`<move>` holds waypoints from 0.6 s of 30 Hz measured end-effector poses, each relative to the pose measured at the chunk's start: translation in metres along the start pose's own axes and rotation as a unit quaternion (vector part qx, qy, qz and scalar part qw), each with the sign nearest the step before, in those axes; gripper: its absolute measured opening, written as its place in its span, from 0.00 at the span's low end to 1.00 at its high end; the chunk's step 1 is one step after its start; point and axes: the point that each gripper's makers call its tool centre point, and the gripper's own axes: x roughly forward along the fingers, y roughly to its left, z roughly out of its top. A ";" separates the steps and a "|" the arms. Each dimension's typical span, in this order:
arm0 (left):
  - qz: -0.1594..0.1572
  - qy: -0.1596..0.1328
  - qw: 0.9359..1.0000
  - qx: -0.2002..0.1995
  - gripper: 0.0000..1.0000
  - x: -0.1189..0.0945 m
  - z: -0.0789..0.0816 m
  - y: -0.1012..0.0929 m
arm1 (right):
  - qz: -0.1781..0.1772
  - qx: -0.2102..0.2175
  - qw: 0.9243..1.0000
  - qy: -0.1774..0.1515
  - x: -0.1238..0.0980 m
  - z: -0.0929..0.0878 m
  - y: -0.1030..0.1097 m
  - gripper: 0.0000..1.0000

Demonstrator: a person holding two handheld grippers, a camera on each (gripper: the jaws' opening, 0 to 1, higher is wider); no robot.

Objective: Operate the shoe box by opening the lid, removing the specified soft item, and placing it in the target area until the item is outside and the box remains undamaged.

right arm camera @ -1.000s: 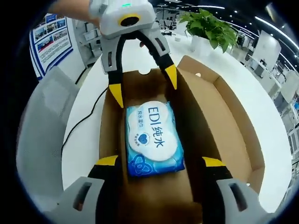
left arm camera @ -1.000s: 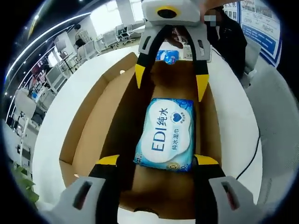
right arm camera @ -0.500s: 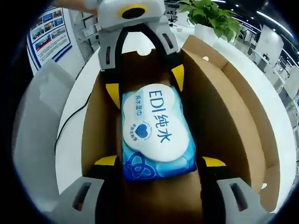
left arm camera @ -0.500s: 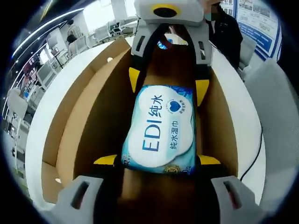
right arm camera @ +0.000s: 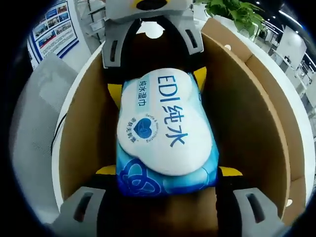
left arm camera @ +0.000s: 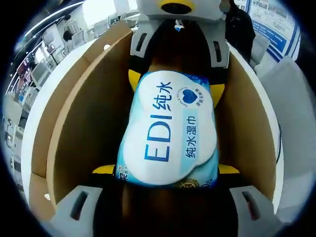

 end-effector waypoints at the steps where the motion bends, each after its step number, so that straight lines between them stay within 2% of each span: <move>1: 0.002 -0.001 1.000 0.001 0.78 -0.001 0.000 0.002 | 0.001 -0.004 1.000 0.001 0.000 0.000 0.001 0.77; 8: -0.001 -0.008 1.000 0.003 0.79 0.000 -0.001 -0.001 | 0.001 -0.005 1.000 0.009 0.000 0.000 0.001 0.78; 10: -0.001 -0.009 1.000 0.007 0.80 0.000 0.000 -0.002 | 0.002 -0.007 1.000 0.028 0.001 0.000 0.002 0.78; 15: -0.001 0.002 1.000 0.009 0.80 0.001 0.001 -0.001 | 0.003 -0.005 0.999 0.048 0.002 -0.001 0.001 0.78; 18: 0.000 -0.007 1.000 0.009 0.79 0.000 0.000 -0.001 | 0.001 -0.001 0.999 0.043 0.000 -0.002 0.002 0.77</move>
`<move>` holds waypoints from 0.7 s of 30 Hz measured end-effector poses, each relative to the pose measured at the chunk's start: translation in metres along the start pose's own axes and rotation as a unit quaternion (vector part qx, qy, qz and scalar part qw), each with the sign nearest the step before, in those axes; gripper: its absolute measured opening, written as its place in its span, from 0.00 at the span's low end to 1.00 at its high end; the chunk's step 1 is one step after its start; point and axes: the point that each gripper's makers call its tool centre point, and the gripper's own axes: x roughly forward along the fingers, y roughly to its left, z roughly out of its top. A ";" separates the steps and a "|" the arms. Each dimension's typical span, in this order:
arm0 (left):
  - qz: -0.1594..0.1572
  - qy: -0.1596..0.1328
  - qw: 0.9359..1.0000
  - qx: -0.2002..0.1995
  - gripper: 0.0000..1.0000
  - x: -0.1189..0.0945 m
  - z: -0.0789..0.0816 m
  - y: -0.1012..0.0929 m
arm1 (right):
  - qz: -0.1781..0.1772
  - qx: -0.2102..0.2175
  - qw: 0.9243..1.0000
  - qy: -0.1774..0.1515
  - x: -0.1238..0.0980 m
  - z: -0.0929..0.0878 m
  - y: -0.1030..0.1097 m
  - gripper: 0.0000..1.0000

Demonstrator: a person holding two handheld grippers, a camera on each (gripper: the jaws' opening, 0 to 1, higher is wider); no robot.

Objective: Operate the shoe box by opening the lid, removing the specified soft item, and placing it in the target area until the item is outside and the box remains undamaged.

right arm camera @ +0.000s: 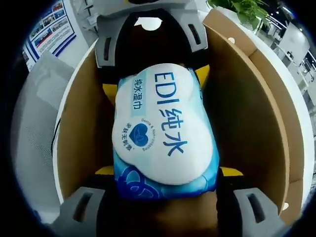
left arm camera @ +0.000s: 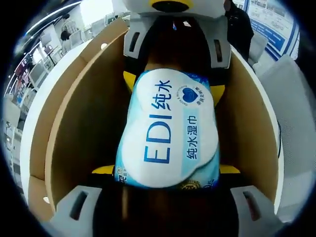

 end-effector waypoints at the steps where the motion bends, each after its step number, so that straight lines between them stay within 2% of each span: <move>1: 0.000 -0.002 1.000 0.001 0.79 -0.001 0.000 -0.001 | -0.001 0.000 1.000 -0.014 -0.001 0.000 0.000 0.77; 3: -0.002 -0.007 1.000 0.005 0.78 -0.001 0.001 -0.001 | -0.003 0.003 0.999 -0.054 -0.001 0.002 -0.001 0.76; 4: -0.002 -0.008 1.000 0.004 0.77 -0.001 0.001 -0.001 | -0.005 0.006 0.998 -0.062 -0.001 0.002 -0.001 0.75; 8: -0.004 -0.010 1.000 0.007 0.76 -0.001 0.001 -0.001 | -0.004 0.004 0.999 -0.049 0.000 0.002 -0.001 0.73; 16: -0.009 -0.001 1.000 -0.001 0.71 -0.004 0.005 -0.002 | -0.002 -0.004 0.999 -0.047 -0.002 0.003 -0.003 0.67; 21: -0.005 0.000 1.000 -0.014 0.70 -0.014 0.006 -0.005 | 0.002 -0.015 0.998 -0.054 -0.010 0.010 -0.002 0.67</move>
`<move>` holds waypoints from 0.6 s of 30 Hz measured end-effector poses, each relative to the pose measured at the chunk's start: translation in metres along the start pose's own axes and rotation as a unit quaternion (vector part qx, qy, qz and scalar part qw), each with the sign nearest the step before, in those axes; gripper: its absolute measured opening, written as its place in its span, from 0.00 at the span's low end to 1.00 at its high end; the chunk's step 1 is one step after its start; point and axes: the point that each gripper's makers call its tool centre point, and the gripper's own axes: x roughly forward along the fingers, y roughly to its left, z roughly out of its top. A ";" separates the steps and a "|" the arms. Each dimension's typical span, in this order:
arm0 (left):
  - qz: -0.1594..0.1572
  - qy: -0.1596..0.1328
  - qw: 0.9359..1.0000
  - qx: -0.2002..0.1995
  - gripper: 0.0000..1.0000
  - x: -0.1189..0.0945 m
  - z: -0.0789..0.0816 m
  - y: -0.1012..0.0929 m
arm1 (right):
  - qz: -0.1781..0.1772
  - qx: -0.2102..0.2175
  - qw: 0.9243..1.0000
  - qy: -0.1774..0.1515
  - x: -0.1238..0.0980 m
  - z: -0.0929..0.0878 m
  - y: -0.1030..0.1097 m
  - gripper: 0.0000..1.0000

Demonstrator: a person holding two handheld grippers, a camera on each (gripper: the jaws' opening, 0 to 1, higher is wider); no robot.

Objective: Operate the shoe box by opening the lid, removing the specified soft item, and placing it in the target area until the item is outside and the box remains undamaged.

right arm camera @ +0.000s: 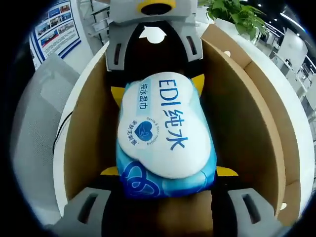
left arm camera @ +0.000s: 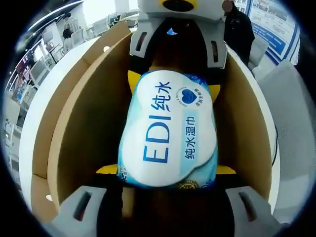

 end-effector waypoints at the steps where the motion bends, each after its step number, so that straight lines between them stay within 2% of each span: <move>1: 0.001 -0.001 1.000 -0.001 0.70 -0.004 0.000 -0.001 | 0.001 -0.001 1.000 -0.004 -0.002 0.003 0.000 0.67; 6: 0.011 -0.003 1.000 -0.002 0.70 -0.015 0.002 0.002 | -0.003 -0.010 1.000 -0.009 -0.013 0.014 -0.002 0.67; 11: 0.028 -0.010 1.000 0.004 0.70 -0.031 0.013 0.009 | -0.019 -0.020 1.000 -0.010 -0.029 0.022 -0.007 0.66; 18: 0.037 -0.020 0.999 0.009 0.70 -0.048 0.025 0.002 | -0.030 -0.024 0.999 -0.013 -0.051 0.029 -0.002 0.66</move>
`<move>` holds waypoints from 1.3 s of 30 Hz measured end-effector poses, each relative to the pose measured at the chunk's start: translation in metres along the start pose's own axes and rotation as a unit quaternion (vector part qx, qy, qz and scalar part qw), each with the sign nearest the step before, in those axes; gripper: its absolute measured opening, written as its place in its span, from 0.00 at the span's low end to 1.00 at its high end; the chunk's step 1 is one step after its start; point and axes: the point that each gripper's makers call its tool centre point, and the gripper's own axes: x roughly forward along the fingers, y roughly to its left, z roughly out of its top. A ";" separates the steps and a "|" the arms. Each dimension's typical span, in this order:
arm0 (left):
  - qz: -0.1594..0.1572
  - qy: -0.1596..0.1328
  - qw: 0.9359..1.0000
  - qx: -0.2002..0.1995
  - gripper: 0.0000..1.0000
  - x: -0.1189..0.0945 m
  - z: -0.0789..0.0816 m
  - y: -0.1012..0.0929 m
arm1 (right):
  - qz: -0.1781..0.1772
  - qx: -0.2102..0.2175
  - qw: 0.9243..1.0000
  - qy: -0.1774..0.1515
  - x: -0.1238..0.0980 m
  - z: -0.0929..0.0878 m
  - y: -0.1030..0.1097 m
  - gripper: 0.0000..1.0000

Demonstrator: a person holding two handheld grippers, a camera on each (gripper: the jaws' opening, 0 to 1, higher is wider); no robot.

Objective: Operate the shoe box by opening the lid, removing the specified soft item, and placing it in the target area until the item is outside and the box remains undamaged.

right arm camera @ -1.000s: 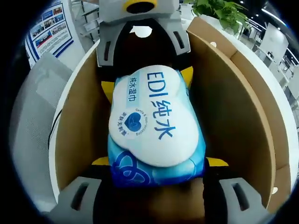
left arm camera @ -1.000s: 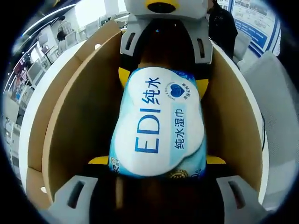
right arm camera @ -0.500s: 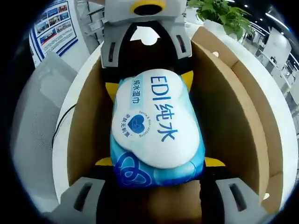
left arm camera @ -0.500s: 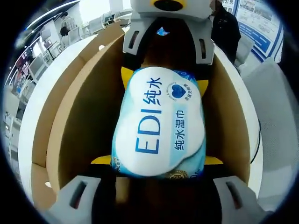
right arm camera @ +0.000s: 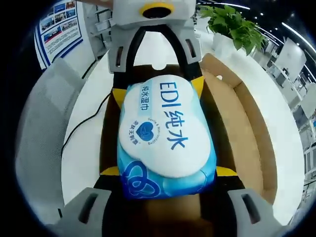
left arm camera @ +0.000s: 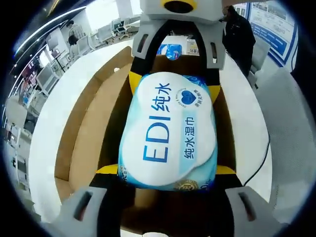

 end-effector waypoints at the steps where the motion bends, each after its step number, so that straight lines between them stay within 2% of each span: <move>1: 0.001 0.000 1.000 0.000 0.70 -0.002 0.001 -0.002 | 0.000 -0.001 1.000 0.000 -0.003 0.001 0.002 0.66; 7: 0.001 -0.008 1.000 0.000 0.69 -0.018 0.007 -0.014 | -0.003 -0.007 1.000 0.005 -0.022 0.011 0.018 0.65; 15: 0.022 -0.020 1.000 0.010 0.69 -0.042 0.025 -0.017 | -0.025 -0.019 1.000 0.003 -0.051 0.022 0.019 0.65; 22: 0.039 -0.016 0.999 0.021 0.68 -0.055 0.036 -0.024 | -0.040 -0.027 0.999 -0.002 -0.066 0.026 0.026 0.65; 29: 0.052 -0.019 0.998 0.022 0.68 -0.065 0.046 -0.043 | -0.048 -0.037 0.998 -0.006 -0.082 0.026 0.042 0.65; 32: 0.074 -0.030 0.996 0.027 0.68 -0.068 0.055 -0.054 | -0.066 -0.057 0.996 -0.003 -0.093 0.023 0.050 0.64; 39: 0.096 -0.048 0.994 0.030 0.68 -0.080 0.072 -0.077 | -0.081 -0.078 0.994 -0.016 -0.115 0.022 0.069 0.64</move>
